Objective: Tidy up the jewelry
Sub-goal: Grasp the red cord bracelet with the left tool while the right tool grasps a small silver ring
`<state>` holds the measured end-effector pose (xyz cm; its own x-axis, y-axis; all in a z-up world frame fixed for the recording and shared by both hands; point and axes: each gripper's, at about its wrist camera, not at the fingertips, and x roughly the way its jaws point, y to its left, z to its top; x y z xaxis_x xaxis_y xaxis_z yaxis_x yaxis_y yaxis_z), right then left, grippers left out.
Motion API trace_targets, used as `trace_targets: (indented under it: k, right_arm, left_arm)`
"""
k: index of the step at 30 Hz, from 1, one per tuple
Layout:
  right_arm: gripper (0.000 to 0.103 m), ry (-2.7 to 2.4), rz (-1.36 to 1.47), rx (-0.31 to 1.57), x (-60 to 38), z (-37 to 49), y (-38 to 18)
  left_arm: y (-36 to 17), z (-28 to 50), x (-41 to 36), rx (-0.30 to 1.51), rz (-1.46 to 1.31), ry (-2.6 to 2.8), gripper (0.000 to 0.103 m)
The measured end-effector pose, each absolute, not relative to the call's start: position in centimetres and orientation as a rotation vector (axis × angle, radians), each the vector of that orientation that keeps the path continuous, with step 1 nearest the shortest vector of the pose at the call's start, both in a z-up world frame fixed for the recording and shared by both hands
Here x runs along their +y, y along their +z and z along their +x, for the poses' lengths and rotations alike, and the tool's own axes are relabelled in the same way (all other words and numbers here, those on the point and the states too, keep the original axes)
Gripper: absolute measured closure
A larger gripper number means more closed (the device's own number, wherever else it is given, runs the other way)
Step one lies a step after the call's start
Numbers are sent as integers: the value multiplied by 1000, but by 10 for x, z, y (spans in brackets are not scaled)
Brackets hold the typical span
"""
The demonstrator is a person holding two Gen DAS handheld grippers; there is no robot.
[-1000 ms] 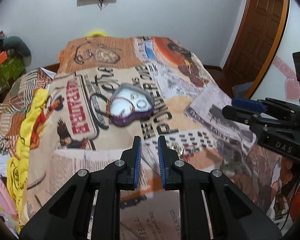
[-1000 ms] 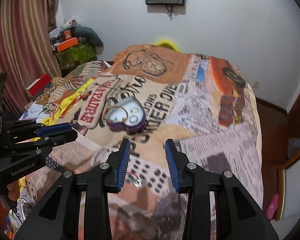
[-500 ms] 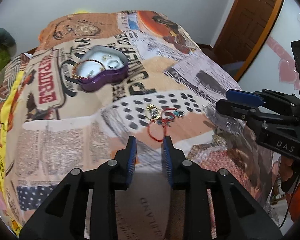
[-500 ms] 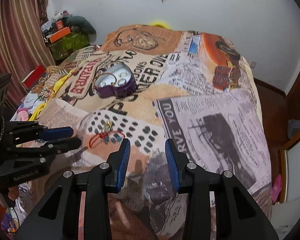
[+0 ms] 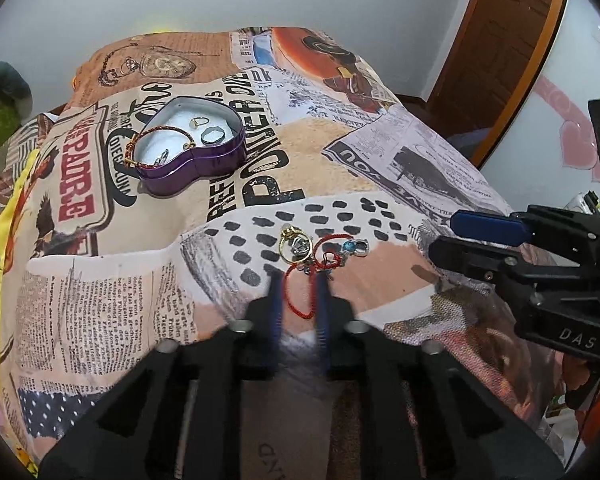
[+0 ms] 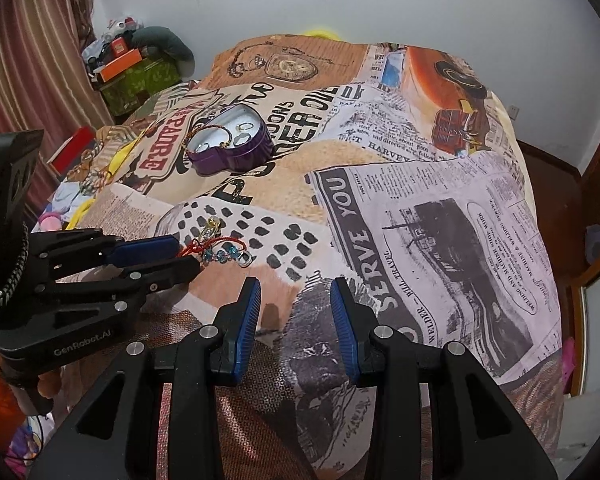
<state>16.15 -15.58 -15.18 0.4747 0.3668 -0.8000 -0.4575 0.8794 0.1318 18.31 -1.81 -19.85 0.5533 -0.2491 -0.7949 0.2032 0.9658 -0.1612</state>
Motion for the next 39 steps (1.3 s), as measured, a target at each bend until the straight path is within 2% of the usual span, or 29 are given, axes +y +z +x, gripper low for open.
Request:
trace_targets:
  k: [1, 3, 19, 31, 36, 39]
  right_arm:
    - [70, 506, -102, 952, -156, 161, -152]
    - [70, 510, -97, 955, -155, 163, -152]
    - [70, 563, -128, 976, -138, 165, -159]
    - [71, 558, -212, 951, -113, 175, -170]
    - [90, 576, -246, 937, -106, 174, -171]
    - [93, 568, -271, 926, -101, 173, -171]
  left_arm:
    - [-198, 183, -17, 946, -56, -266, 102]
    - [-196, 181, -13, 940, -67, -265, 103]
    - [-128, 156, 17, 750, -104, -226, 103]
    - [-125, 157, 24, 727, -107, -211, 103]
    - [-129, 160, 26, 734, -112, -208, 103]
    - [-130, 161, 26, 736, -118, -203, 103]
